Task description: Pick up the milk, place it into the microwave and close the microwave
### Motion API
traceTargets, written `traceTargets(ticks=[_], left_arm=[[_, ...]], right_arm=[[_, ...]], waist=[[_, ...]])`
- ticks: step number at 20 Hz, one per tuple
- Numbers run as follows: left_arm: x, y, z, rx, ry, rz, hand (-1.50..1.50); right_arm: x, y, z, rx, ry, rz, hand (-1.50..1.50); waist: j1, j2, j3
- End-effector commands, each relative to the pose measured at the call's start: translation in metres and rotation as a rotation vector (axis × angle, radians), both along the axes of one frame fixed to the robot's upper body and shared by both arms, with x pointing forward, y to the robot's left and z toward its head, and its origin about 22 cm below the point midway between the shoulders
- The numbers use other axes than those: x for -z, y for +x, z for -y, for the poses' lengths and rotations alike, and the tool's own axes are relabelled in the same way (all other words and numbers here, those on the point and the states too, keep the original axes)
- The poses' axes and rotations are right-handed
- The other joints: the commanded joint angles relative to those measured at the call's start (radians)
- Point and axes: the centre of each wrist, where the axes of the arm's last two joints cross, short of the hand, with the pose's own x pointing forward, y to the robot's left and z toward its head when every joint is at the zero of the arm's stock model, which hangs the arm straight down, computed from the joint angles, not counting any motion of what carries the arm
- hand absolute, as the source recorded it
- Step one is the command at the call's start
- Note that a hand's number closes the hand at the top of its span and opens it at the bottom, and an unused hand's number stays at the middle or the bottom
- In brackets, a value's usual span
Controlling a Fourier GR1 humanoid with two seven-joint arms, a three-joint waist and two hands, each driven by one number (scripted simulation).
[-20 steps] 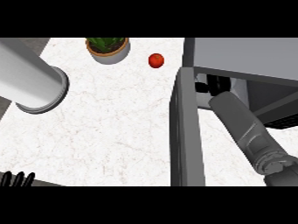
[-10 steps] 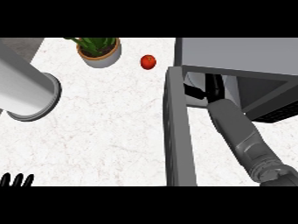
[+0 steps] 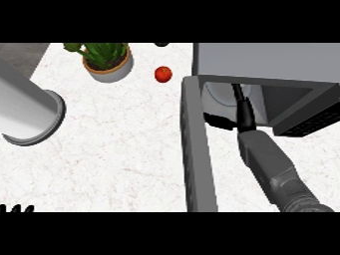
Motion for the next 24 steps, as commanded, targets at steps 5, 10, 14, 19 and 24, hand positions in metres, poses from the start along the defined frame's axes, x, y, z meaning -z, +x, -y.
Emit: traceTargets(ticks=[5,10,14,19,24], left_arm=[[0.004,-0.017,0.011,-0.005,-0.013,-0.042,-1.50],[-0.003,0.001,0.019,0.001,0.039,-0.067,-1.50],[-0.002,-0.011,0.013,0.068,0.059,-0.086,-1.50],[0.007,-0.008,0.023,0.077,0.046,-0.114,-1.50],[0.020,0.014,0.046,0.175,0.052,-0.102,-1.50]], right_arm=[[0.038,-0.038,0.023,-0.058,0.121,0.052,-1.50],[0.065,-0.068,0.022,-0.142,0.194,-0.007,-1.50],[0.052,-0.060,0.063,-0.207,0.204,-0.012,-1.50],[0.068,-0.089,0.072,-0.138,0.175,-0.028,-1.50],[0.079,-0.128,0.119,-0.101,0.179,-0.001,-1.50]], waist=[[-0.040,-0.023,-0.002],[-0.064,-0.028,-0.003],[-0.073,-0.036,-0.004],[-0.082,-0.038,-0.005],[-0.093,-0.038,-0.005]])
